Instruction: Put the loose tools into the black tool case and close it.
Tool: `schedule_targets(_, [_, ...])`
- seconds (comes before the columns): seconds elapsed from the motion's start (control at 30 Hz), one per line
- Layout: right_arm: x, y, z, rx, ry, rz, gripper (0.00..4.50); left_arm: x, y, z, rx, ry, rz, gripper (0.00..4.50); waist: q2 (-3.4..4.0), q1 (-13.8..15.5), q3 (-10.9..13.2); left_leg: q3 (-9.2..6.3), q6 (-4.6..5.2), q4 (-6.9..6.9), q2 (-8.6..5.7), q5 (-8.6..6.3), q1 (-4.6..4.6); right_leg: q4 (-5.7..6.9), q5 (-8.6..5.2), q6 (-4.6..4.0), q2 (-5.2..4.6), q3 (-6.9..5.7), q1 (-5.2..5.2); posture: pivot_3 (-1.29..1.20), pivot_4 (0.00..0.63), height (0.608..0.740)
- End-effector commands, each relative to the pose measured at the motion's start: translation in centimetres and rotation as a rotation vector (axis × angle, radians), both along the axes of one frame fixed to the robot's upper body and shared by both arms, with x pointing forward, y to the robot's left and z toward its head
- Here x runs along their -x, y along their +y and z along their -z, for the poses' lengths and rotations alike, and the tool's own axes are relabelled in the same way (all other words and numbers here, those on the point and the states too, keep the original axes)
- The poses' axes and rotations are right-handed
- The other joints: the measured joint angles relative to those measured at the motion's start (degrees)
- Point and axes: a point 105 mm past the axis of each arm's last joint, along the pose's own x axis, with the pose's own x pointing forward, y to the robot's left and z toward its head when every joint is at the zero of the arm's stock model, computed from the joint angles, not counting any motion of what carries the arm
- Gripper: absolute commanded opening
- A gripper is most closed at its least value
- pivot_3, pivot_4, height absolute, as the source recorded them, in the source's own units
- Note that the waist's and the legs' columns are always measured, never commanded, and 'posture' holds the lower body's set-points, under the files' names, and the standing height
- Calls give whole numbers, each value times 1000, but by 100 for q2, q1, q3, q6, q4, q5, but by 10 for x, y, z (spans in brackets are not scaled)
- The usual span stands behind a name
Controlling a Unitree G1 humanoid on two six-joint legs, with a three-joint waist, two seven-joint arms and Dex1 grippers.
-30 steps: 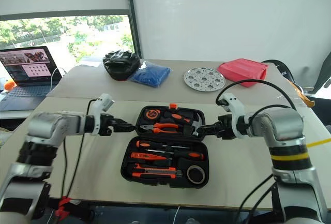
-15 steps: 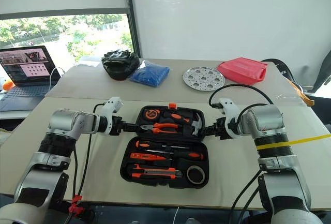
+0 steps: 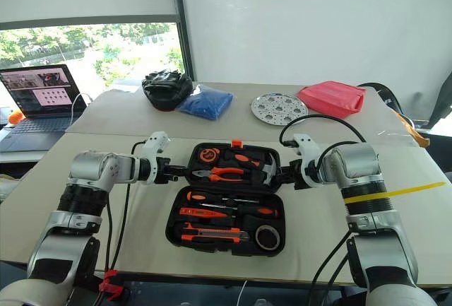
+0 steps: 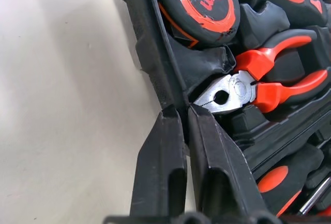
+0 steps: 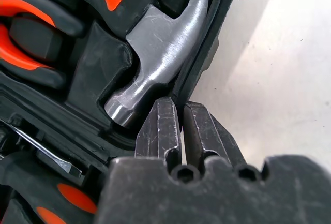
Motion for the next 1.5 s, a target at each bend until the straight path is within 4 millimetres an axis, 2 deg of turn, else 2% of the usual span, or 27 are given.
schedule_targets(0.03, [7, 16, -41, -73, -270, -166, 0, 3, -1, -27, 131, -181, 37, 57, 0, -3, 0, -1, 0, 0, 2, 0, -5, 0, 0, 0, 1, -1, -3, 0, 150, 740])
schedule_targets(0.2, [24, 20, -56, -156, -568, -270, 0, 20, 5, -29, 186, -326, 109, 57, -1, -37, 1, 0, -1, -9, 4, -1, -23, -3, 1, -1, -2, -1, -20, 0, 150, 740])
schedule_targets(0.27, [38, 20, -58, -200, -735, -318, 0, 29, 6, -28, 191, -402, 139, 57, -1, -35, 1, 1, -1, -9, 2, -1, -24, -7, 1, -1, -5, 0, -21, 0, 150, 740])
schedule_targets(0.43, [60, 18, -31, -52, -929, -416, 0, 47, 9, -26, 184, -598, 193, 57, 0, -14, 1, 6, -2, -18, 2, -2, -25, -31, 2, 2, -9, 0, -19, 0, 150, 740])
schedule_targets(0.57, [68, 9, -6, 123, -1011, -442, 0, 62, 10, -16, 97, -756, 267, 57, 0, -19, 1, 12, -3, -16, 4, -2, -18, -29, 3, 2, -8, 5, -16, 0, 150, 740])
schedule_targets(0.7, [75, 5, 0, 217, -1146, -501, 0, 68, 15, -7, -13, -884, 309, 57, -1, -11, 1, 11, -4, -15, 4, -1, -2, -29, 3, 1, -5, 4, 0, 0, 150, 740])
schedule_targets(0.83, [72, -8, 6, 272, -1210, -453, 0, 82, 11, 6, -109, -957, 425, 57, -1, -6, 1, 13, -4, -14, 4, -1, 8, -34, 3, 1, -6, 5, 11, 0, 150, 740])
schedule_targets(0.93, [76, -9, 10, 325, -1286, -514, 0, 79, 13, 9, -136, -1022, 392, 57, 0, 11, 1, 14, -3, -14, 3, -1, 18, -36, 3, 1, -7, 6, 22, 0, 150, 740])
schedule_targets(1.07, [89, -3, 23, 341, -1298, -666, 0, 88, 10, 12, -165, -1058, 466, 57, 0, 19, 1, 15, -3, -13, 3, -1, 24, -34, 4, 2, -6, 7, 28, 0, 150, 740])
schedule_targets(1.1, [92, -2, 24, 353, -1318, -702, 818, 90, 10, 12, -181, -1072, 481, 755, 0, 18, 1, 15, -3, -14, 4, -1, 25, -34, 4, 2, -6, 7, 28, 0, 150, 740])
schedule_targets(1.13, [95, -1, 27, 366, -1322, -740, 954, 92, 11, 13, -193, -1083, 501, 858, 0, 18, 1, 15, -3, -14, 6, -1, 24, -34, 3, 2, -4, 7, 28, 0, 150, 740])
schedule_targets(1.2, [98, 0, 27, 406, -1364, -802, 1719, 94, 11, 13, -218, -1108, 530, 1617, 0, 17, 1, 15, -2, -15, 7, -1, 26, -34, 3, 2, -3, 7, 29, 0, 150, 740])
schedule_targets(1.23, [99, 0, 28, 430, -1381, -829, 1927, 95, 11, 12, -225, -1117, 542, 1864, -1, 17, 1, 15, -2, -15, 7, -1, 27, -34, 3, 2, -3, 7, 29, 0, 150, 740])
schedule_targets(1.33, [101, -1, 26, 509, -1450, -912, 2965, 99, 13, 13, -245, -1124, 572, 2914, -1, -4, 1, 15, -2, -12, 8, -1, 31, -29, 5, 0, -2, 8, 31, 0, 150, 740])
schedule_targets(1.37, [101, -2, 27, 524, -1461, -931, 3166, 100, 14, 13, -256, -1131, 579, 3050, -1, -27, 1, 19, -2, -12, 9, 0, 34, -27, 6, -2, -1, 12, 31, 0, 150, 740])
schedule_targets(1.4, [100, -7, 29, 545, -1450, -932, 3811, 102, 18, 14, -264, -1119, 583, 3653, -1, -37, 2, 19, -2, -12, 11, 0, 41, -25, 7, -4, 2, 14, 37, 0, 150, 740])
schedule_targets(1.5, [99, -23, 36, 591, -1398, -935, 3943, 105, 31, 16, -272, -1064, 569, 4385, -2, -88, 2, 19, -1, -16, 13, 0, 66, -27, 7, -5, 4, 14, 62, 0, 150, 740])
